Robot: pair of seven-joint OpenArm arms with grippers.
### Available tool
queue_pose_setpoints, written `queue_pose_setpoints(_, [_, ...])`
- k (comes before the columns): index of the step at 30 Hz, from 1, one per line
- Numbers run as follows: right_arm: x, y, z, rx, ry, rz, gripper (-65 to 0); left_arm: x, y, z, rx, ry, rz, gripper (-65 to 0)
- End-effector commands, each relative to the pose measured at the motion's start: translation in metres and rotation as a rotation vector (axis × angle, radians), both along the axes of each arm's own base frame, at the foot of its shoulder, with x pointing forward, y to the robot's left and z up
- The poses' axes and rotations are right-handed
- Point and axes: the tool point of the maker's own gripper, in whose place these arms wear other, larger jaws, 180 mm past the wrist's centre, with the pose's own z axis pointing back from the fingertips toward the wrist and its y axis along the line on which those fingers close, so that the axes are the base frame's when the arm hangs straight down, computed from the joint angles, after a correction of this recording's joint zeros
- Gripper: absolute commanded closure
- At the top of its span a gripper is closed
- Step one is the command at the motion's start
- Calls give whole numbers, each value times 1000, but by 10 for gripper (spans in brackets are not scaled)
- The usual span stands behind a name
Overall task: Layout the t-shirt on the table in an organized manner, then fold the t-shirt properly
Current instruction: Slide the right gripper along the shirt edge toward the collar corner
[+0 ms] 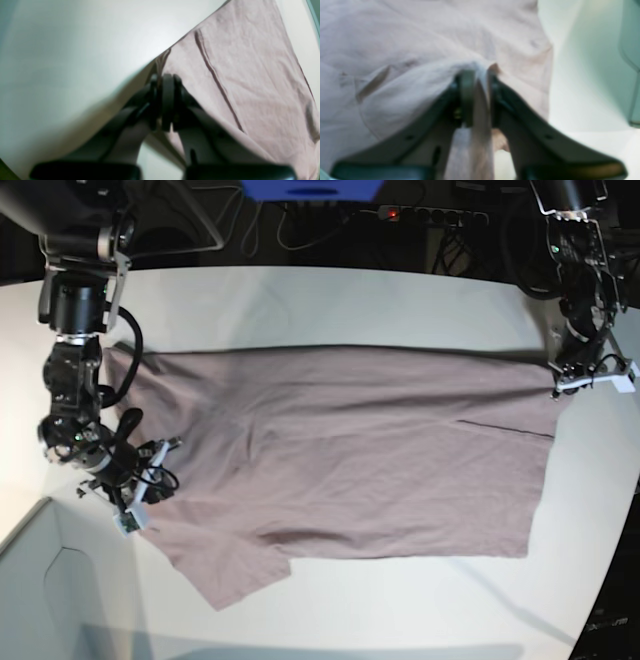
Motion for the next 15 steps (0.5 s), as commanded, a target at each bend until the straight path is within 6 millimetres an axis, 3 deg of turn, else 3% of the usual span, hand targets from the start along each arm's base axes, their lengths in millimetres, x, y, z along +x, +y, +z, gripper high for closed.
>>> queue_pose_setpoints(1, [19,-3,22,20,-69,-2,-192,9,9,14,31,-40,0,-1])
queue_pose_setpoints(6, [29,-12,27,22,-70,-21,-341,9,9,14,31,-40,0,-1])
queue_pose_setpoints(10, [26,-17,28,6,-68,-23,-378,9,9,14,31,-40,0,-1])
queue_pose_setpoints(12, [7,-31,20,-30,-53,-31,-377,9,9,14,31,-40,0,-1])
queue_pose_setpoints(15, [-21,-37,12,-57,-49,-35,-377,10,9,15,33,-41,0,-1])
